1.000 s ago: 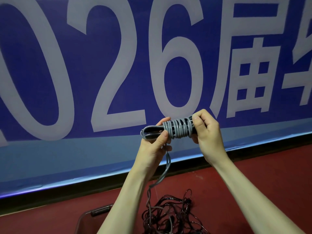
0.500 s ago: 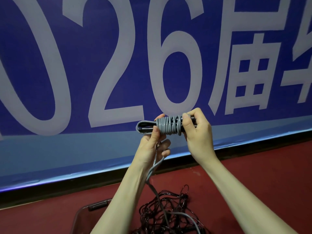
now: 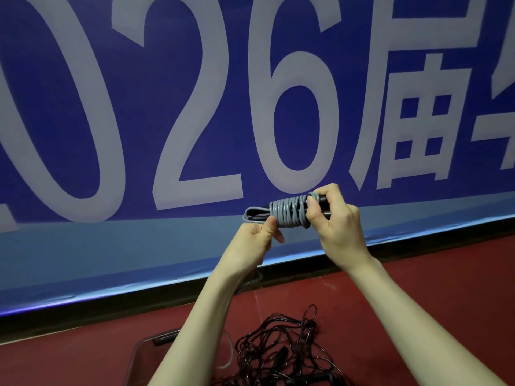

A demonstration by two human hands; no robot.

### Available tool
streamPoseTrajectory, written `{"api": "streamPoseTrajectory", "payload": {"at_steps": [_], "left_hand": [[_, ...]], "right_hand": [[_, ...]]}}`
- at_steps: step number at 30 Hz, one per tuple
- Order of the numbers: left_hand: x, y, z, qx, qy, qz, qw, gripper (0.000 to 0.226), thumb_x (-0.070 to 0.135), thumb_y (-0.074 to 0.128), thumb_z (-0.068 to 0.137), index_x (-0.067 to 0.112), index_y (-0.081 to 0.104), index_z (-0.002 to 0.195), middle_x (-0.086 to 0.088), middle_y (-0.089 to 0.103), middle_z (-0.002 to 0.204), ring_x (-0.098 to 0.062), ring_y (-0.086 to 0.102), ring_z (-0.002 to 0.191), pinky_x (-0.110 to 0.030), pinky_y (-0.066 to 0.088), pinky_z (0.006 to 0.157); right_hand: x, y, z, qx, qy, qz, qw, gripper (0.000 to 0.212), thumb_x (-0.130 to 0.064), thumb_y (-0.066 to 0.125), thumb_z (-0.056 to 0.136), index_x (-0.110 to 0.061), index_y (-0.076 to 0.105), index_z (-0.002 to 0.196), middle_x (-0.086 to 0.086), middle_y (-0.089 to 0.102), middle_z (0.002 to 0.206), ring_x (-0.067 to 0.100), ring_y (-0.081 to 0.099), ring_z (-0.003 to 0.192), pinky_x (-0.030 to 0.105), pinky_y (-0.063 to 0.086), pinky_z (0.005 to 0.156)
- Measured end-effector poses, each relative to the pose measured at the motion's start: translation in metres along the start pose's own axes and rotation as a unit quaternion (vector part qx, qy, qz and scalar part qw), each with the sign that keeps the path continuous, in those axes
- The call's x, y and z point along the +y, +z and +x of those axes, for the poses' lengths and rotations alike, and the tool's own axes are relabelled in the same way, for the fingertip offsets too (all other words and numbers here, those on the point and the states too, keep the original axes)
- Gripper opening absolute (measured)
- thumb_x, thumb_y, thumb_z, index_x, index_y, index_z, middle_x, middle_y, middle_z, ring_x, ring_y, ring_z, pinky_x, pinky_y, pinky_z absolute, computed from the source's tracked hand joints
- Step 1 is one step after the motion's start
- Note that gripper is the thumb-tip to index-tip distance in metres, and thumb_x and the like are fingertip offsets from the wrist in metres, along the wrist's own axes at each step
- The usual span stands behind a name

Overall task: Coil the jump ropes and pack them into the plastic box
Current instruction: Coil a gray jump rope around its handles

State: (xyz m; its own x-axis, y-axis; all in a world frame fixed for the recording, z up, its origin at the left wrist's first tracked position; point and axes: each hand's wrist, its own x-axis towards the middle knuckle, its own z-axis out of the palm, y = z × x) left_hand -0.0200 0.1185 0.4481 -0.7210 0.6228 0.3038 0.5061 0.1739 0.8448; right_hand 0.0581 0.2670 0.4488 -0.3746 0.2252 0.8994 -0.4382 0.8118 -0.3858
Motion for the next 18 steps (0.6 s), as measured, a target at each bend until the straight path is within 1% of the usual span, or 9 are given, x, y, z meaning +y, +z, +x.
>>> {"api": "streamPoseTrajectory", "payload": {"at_steps": [2, 4, 5, 8, 11, 13, 15, 16, 18], "left_hand": [[0.006, -0.003, 0.000, -0.028, -0.026, 0.006, 0.999, 0.052, 0.049, 0.032, 0.100, 0.010, 0.064, 0.084, 0.005, 0.035, 0.054, -0.011, 0.036, 0.049, -0.024, 0.039, 0.054], [0.011, -0.006, -0.001, -0.068, -0.056, -0.009, 0.996, 0.046, 0.042, 0.036, 0.102, 0.005, 0.062, 0.095, 0.003, 0.041, 0.060, -0.012, 0.046, 0.052, -0.021, 0.044, 0.055], [0.011, -0.008, -0.002, -0.087, -0.064, 0.008, 0.994, 0.041, 0.038, 0.040, 0.102, 0.002, 0.060, 0.099, 0.001, 0.043, 0.065, -0.013, 0.050, 0.054, -0.020, 0.045, 0.055], [0.009, -0.015, -0.004, -0.125, -0.064, 0.150, 0.979, 0.030, 0.025, 0.049, 0.100, -0.004, 0.054, 0.103, -0.004, 0.049, 0.076, -0.014, 0.053, 0.053, -0.027, 0.047, 0.060], [0.009, -0.019, -0.004, -0.129, -0.053, 0.272, 0.952, 0.024, 0.022, 0.050, 0.096, 0.000, 0.059, 0.093, -0.005, 0.053, 0.072, -0.020, 0.053, 0.055, -0.030, 0.044, 0.060], [0.013, -0.018, -0.006, -0.093, -0.020, 0.387, 0.917, 0.023, 0.026, 0.050, 0.095, 0.007, 0.061, 0.090, -0.004, 0.055, 0.075, -0.025, 0.055, 0.065, -0.030, 0.039, 0.058], [0.016, -0.017, -0.008, -0.056, 0.030, 0.482, 0.874, 0.026, 0.034, 0.047, 0.098, 0.013, 0.062, 0.095, -0.004, 0.055, 0.081, -0.028, 0.054, 0.073, -0.031, 0.035, 0.059], [0.017, -0.017, -0.008, -0.045, 0.058, 0.505, 0.860, 0.027, 0.038, 0.046, 0.099, 0.016, 0.062, 0.096, -0.003, 0.053, 0.082, -0.027, 0.052, 0.075, -0.032, 0.034, 0.060], [0.015, -0.019, -0.009, -0.040, 0.115, 0.512, 0.850, 0.027, 0.042, 0.045, 0.098, 0.021, 0.061, 0.093, 0.000, 0.054, 0.080, -0.025, 0.050, 0.076, -0.032, 0.031, 0.062]], "right_hand": [[0.002, -0.003, 0.004, 0.012, -0.019, -0.015, 1.000, 0.027, -0.035, 0.042, 0.095, -0.009, 0.049, 0.090, -0.003, 0.051, 0.064, 0.017, 0.054, 0.059, 0.023, 0.043, 0.044], [0.003, -0.004, 0.006, 0.013, -0.042, -0.050, 0.998, 0.029, -0.031, 0.044, 0.095, -0.004, 0.051, 0.089, 0.003, 0.054, 0.060, 0.017, 0.053, 0.049, 0.031, 0.044, 0.042], [0.004, -0.004, 0.006, 0.011, -0.053, -0.069, 0.996, 0.029, -0.030, 0.044, 0.096, -0.003, 0.051, 0.088, 0.005, 0.054, 0.059, 0.019, 0.053, 0.047, 0.036, 0.044, 0.040], [0.005, -0.005, 0.007, -0.005, -0.077, -0.111, 0.991, 0.029, -0.028, 0.043, 0.096, -0.004, 0.051, 0.084, 0.005, 0.053, 0.053, 0.021, 0.051, 0.042, 0.037, 0.041, 0.035], [0.006, -0.004, 0.006, -0.041, -0.080, -0.143, 0.986, 0.029, -0.030, 0.041, 0.095, -0.005, 0.051, 0.083, 0.000, 0.048, 0.051, 0.020, 0.046, 0.040, 0.033, 0.037, 0.035], [0.007, -0.004, 0.005, -0.073, -0.052, -0.158, 0.983, 0.029, -0.032, 0.040, 0.094, -0.007, 0.048, 0.082, -0.002, 0.043, 0.050, 0.022, 0.042, 0.042, 0.031, 0.032, 0.040], [0.009, -0.005, 0.007, -0.109, 0.004, -0.166, 0.980, 0.026, -0.029, 0.046, 0.094, -0.007, 0.046, 0.081, 0.002, 0.041, 0.050, 0.026, 0.039, 0.047, 0.034, 0.030, 0.047], [0.011, -0.007, 0.009, -0.128, 0.039, -0.160, 0.978, 0.025, -0.026, 0.049, 0.095, -0.006, 0.046, 0.080, 0.005, 0.041, 0.052, 0.027, 0.037, 0.050, 0.035, 0.031, 0.050], [0.014, -0.015, 0.013, -0.167, 0.106, -0.112, 0.974, 0.024, -0.020, 0.054, 0.093, -0.005, 0.047, 0.076, 0.009, 0.042, 0.055, 0.021, 0.033, 0.054, 0.034, 0.029, 0.053]]}}
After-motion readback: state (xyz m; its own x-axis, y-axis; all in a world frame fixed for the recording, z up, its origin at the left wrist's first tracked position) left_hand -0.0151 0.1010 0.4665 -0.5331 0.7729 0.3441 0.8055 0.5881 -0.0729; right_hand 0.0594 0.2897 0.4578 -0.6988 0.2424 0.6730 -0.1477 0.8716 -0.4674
